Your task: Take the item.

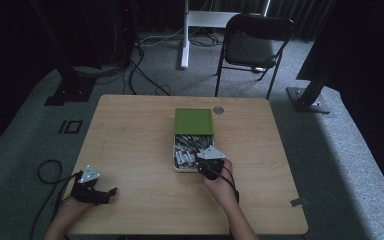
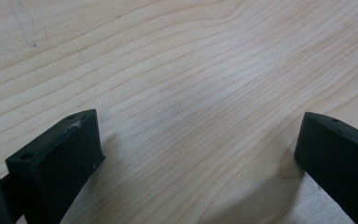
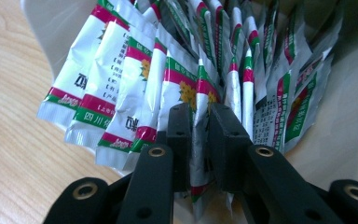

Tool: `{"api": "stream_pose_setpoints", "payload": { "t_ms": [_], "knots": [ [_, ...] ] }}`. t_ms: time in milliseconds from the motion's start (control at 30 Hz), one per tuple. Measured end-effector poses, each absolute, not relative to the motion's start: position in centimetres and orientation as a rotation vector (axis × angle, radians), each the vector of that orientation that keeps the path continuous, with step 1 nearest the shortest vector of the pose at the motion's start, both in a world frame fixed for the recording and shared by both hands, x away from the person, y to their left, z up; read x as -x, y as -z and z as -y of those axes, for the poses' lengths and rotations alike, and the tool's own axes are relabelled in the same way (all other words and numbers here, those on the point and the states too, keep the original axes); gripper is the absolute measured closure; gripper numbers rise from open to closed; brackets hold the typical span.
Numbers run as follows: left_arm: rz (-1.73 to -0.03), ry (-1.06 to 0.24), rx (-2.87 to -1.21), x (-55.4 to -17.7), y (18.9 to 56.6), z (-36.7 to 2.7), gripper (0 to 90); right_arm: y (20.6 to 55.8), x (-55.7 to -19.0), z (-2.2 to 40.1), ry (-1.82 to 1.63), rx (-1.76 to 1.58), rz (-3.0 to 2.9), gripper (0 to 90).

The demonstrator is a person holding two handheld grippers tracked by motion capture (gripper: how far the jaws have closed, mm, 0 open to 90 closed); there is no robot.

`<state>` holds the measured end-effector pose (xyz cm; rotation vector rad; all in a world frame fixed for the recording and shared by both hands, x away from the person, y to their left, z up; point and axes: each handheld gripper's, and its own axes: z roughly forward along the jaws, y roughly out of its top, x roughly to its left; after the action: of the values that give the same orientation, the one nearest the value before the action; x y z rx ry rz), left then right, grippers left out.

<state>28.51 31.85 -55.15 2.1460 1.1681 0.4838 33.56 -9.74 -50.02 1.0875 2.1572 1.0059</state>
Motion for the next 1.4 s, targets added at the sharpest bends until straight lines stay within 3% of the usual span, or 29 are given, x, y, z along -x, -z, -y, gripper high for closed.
{"api": "stream_pose_setpoints", "payload": {
  "t_ms": [300,467,900,1400],
  "knots": [
    [-1.168,-0.484,-2.146,-28.5,55.2,-31.8,1.4,50.2,-33.6,9.0,-0.908,-1.052,-2.156,79.5],
    [-1.169,-0.484,-2.145,-28.5,55.2,-31.8,1.4,50.0,-33.7,9.1,-0.896,-1.091,-2.141,89.9],
    [-1.168,-0.484,-2.146,-28.5,55.2,-31.9,1.4,48.2,-33.2,10.3,-1.041,-1.163,-2.121,90.0],
    [-1.169,-0.482,-2.143,-28.5,55.2,-31.8,1.4,43.6,-32.6,11.8,-1.224,-1.158,-2.043,90.0]
  ]
}}
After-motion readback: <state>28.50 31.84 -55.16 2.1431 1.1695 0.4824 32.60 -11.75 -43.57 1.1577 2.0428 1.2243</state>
